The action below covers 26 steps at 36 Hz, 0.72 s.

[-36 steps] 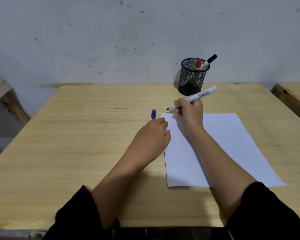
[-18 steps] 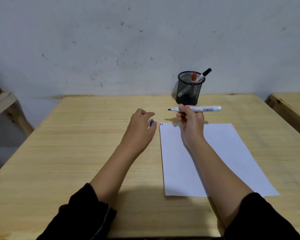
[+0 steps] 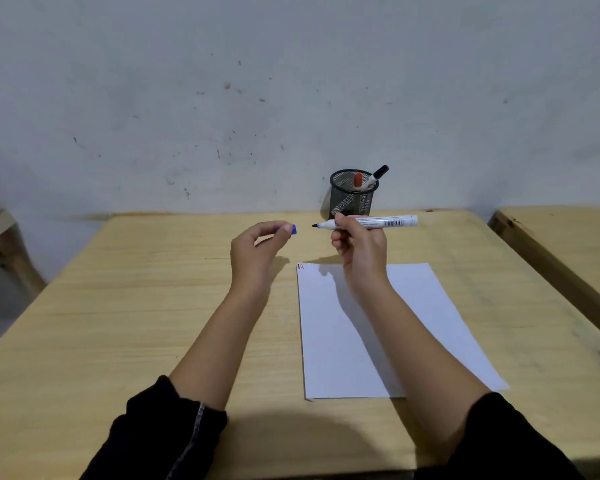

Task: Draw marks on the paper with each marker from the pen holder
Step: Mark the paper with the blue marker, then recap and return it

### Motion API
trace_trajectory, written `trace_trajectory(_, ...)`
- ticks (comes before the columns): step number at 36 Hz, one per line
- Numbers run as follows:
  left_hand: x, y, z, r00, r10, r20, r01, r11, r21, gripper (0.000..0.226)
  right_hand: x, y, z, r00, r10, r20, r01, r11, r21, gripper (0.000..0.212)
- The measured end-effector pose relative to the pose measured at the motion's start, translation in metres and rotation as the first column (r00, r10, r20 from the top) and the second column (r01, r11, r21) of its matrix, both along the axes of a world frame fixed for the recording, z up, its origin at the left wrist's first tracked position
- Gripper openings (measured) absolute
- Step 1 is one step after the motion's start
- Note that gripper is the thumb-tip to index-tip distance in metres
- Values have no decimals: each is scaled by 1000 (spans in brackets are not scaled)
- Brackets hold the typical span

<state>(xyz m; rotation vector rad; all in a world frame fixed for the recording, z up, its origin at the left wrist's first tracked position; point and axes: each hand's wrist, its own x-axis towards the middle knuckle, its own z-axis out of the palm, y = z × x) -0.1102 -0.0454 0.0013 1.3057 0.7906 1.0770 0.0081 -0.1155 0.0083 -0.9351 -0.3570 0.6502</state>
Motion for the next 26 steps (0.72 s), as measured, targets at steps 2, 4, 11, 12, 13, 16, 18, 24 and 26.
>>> trace_trajectory(2, 1, -7, 0, 994, -46, 104, 53, 996, -75, 3, -3, -4, 1, 1000, 13, 0, -13, 1000, 17, 13)
trace_trajectory(4, 1, -14, 1, 978, -70, 197, 94, 989, -115, 3, -5, -8, 2, 1000, 17, 1, -17, 999, 29, 13)
trace_trajectory(11, 2, -32, 4, 951, -132, 281, 183, 969, -166, 8, -11, -20, 5, 998, 51, 38, -52, 998, 38, 10)
trace_trajectory(12, 2, -34, 5, 949, -146, 281, 196, 967, -162, 8, -12, -22, 5, 998, 55, 40, -57, 997, 42, 10)
trace_trajectory(13, 3, -36, 7, 946, -161, 282, 211, 965, -157, 8, -12, -24, 6, 997, 61, 42, -63, 997, 46, 11)
trace_trajectory(16, 4, -38, 9, 943, -201, 266, 245, 959, -142, 6, -13, -28, 8, 994, 89, 57, -91, 995, 39, 16)
trace_trajectory(18, 5, -40, 11, 943, -225, 247, 261, 957, -126, 5, -12, -31, 10, 990, 115, 83, -117, 993, 28, 19)
trace_trajectory(24, 1, -40, 18, 932, -289, 217, 319, 940, -118, 5, -6, -41, 19, 969, 205, 136, -211, 977, 31, 16)
trace_trajectory(26, 0, -39, 21, 929, -301, 217, 330, 937, -114, 5, -6, -43, 21, 966, 212, 144, -221, 974, 47, 16)
